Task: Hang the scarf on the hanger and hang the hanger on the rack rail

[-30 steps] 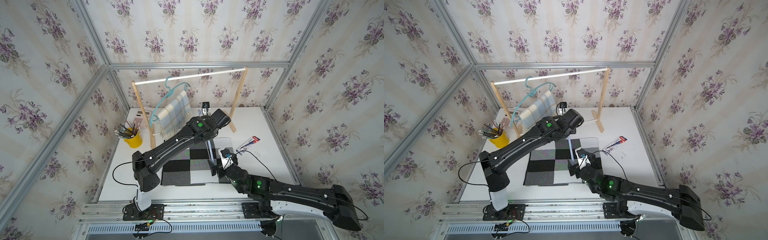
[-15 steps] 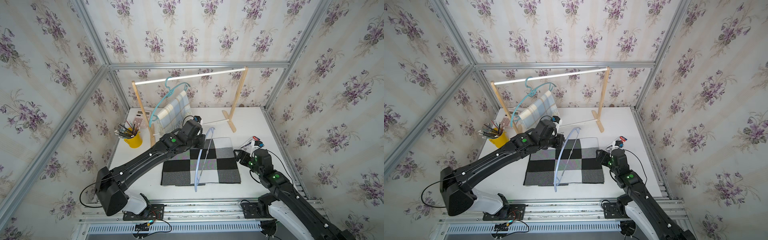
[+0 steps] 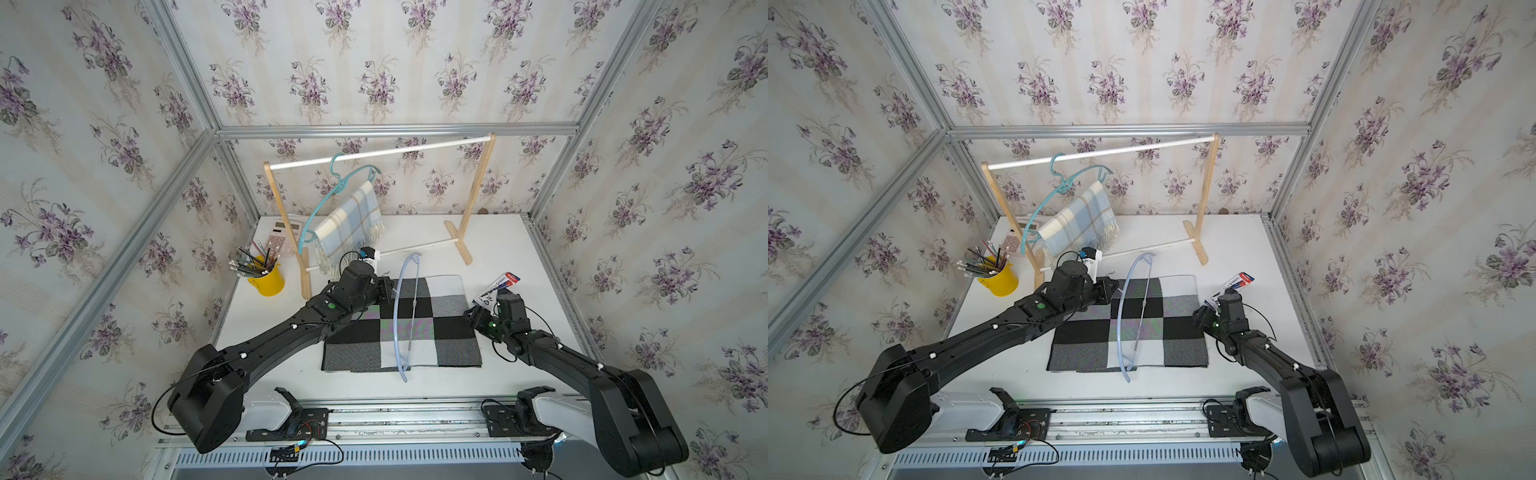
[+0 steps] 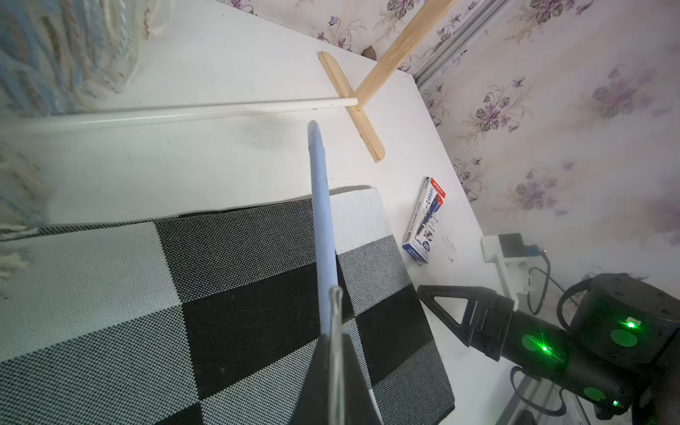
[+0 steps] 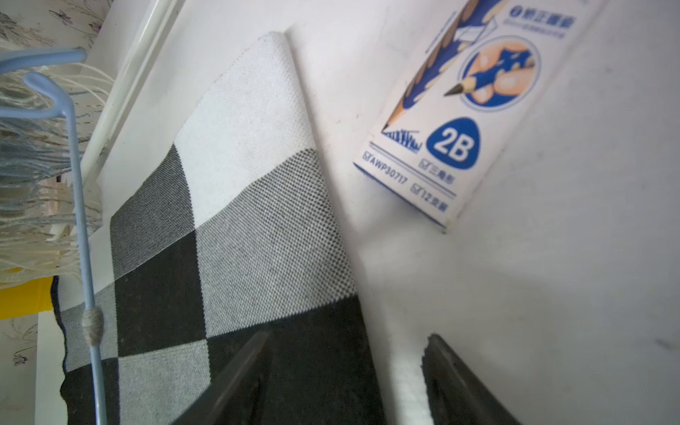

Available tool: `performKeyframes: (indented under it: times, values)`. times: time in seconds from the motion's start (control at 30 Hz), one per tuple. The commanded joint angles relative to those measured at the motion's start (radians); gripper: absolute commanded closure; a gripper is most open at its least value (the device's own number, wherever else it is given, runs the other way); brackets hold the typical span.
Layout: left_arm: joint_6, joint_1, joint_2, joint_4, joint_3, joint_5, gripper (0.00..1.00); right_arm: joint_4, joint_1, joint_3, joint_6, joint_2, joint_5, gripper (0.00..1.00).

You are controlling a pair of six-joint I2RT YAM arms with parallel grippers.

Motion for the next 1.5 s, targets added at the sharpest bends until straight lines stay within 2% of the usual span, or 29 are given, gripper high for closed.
performKeyframes:
  times: [0.0,0.23,0.33,0.5,0.63,0.83,1.0,1.2,1.33,1.47]
  values:
    - [-0.073,0.018,-0.013,0.102,-0.049,-0.045,1.00,0.054,0.000,0.024,-0.019,0.060,-0.026,0.37]
    - [-0.127,0.027,-0.011,0.071,-0.100,-0.080,1.00,0.042,0.000,0.065,-0.031,0.151,-0.023,0.48]
    - [-0.140,0.029,-0.004,0.060,-0.109,-0.082,1.00,0.026,0.000,0.084,-0.037,0.186,-0.033,0.56]
    - [-0.131,0.035,-0.009,0.046,-0.120,-0.085,1.00,0.006,0.000,0.096,-0.041,0.197,-0.028,0.76]
    - [-0.095,0.038,-0.014,0.028,-0.122,-0.082,1.00,-0.012,0.000,0.104,-0.046,0.138,-0.034,0.99]
    - [-0.045,0.048,-0.034,-0.005,-0.132,-0.076,1.00,-0.077,0.036,0.157,-0.037,-0.042,-0.114,1.00]
    - [-0.030,0.055,-0.048,-0.008,-0.144,-0.066,1.00,-0.047,0.190,0.240,0.015,-0.064,-0.209,1.00]
    - [-0.031,0.055,-0.051,-0.005,-0.162,-0.048,1.00,0.223,0.486,0.330,0.186,0.152,-0.260,1.00]
    - [-0.032,0.056,-0.067,-0.005,-0.176,-0.050,1.00,0.391,0.577,0.381,0.305,0.344,-0.240,1.00]
    - [-0.031,0.058,-0.093,-0.010,-0.189,-0.051,1.00,0.484,0.605,0.404,0.388,0.480,-0.186,1.00]
